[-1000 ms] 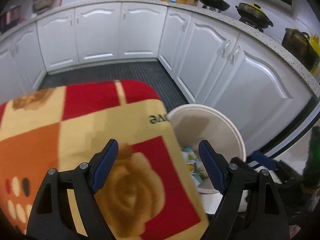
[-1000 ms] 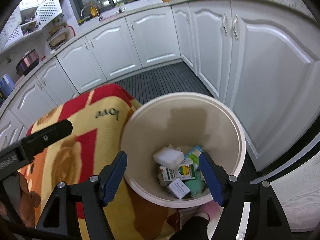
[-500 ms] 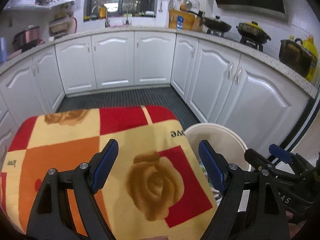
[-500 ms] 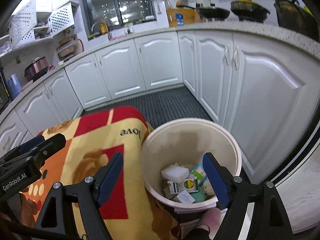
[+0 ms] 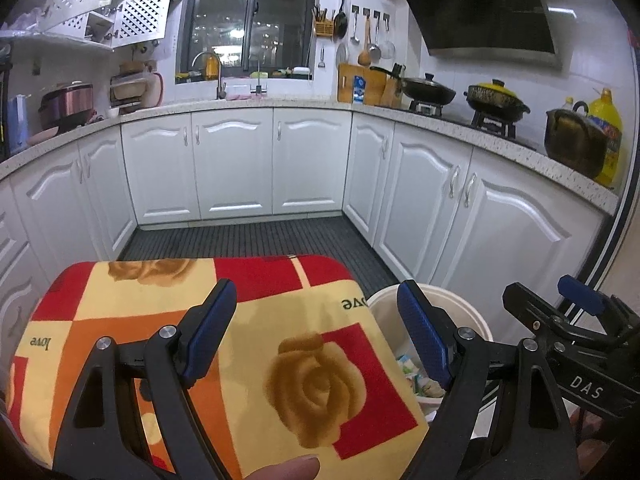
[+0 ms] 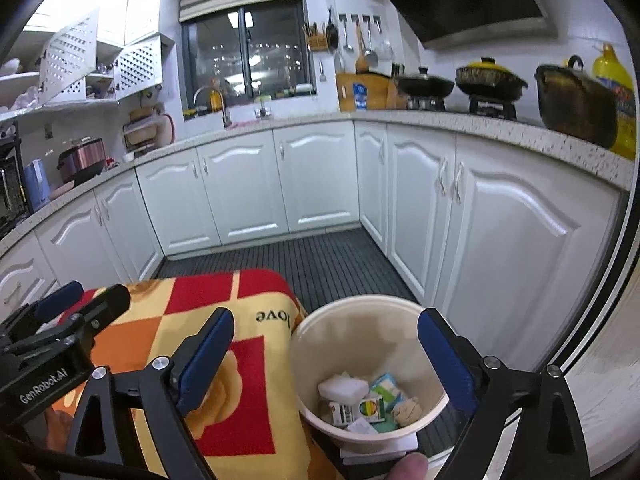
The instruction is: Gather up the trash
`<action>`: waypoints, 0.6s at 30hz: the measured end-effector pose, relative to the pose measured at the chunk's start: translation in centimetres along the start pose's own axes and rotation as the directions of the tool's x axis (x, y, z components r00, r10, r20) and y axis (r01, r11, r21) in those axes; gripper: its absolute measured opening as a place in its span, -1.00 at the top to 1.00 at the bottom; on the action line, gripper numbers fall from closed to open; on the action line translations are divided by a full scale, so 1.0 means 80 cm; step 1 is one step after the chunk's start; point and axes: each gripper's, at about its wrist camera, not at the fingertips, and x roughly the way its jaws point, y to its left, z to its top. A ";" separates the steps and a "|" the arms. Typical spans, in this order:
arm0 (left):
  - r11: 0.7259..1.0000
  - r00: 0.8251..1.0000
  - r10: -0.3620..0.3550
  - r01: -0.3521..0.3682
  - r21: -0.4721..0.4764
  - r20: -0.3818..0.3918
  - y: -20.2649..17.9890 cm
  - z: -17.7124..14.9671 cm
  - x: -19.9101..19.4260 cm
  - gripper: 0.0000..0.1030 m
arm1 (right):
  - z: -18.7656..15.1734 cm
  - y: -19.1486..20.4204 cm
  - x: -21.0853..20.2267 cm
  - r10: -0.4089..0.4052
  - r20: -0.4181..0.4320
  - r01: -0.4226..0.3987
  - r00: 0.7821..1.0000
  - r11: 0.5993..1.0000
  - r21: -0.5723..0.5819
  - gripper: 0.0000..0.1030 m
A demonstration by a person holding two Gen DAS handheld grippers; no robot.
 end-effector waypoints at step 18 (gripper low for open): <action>1.000 0.999 0.012 -0.012 -0.008 0.050 -0.003 0.004 -0.012 -0.59 | 0.007 0.008 -0.019 -0.003 0.062 0.004 0.998 1.000 -0.012 -0.85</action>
